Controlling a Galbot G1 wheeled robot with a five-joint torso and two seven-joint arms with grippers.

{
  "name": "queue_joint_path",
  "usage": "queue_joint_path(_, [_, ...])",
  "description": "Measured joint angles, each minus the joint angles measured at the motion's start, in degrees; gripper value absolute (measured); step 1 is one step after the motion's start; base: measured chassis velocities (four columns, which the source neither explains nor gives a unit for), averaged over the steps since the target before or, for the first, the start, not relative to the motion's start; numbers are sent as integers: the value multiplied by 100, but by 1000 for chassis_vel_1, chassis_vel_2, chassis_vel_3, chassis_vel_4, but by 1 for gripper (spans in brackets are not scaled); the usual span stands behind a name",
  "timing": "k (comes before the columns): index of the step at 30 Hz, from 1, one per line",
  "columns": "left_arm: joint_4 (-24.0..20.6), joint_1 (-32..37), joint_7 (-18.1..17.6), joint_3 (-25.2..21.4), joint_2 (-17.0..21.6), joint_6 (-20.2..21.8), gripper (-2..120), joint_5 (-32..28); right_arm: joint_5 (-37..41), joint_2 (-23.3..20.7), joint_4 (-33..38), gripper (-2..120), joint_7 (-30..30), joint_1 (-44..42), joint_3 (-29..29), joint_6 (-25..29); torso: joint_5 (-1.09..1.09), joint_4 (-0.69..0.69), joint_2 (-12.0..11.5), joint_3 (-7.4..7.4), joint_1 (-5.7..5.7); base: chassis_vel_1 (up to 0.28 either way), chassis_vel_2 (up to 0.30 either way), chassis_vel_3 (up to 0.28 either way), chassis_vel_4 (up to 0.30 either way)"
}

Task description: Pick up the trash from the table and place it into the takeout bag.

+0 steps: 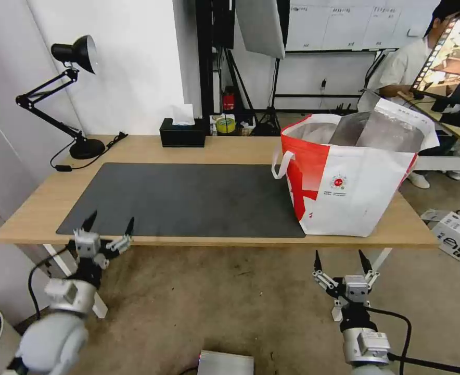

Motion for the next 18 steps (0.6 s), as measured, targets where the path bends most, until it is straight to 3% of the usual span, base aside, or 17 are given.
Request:
queue_joint_path(5, [23, 267, 108, -40, -366, -208, 100, 64, -20, 34, -35, 100, 25, 4, -20, -50, -1, 0, -1, 0, 0, 0, 0, 0, 0])
queue_joint_path(18, [184, 411, 173, -13, -530, -484, 100, 209, -16, 117, -114, 100, 82, 7, -79, -121, -1, 0, -1, 0, 0, 0, 0, 0, 0])
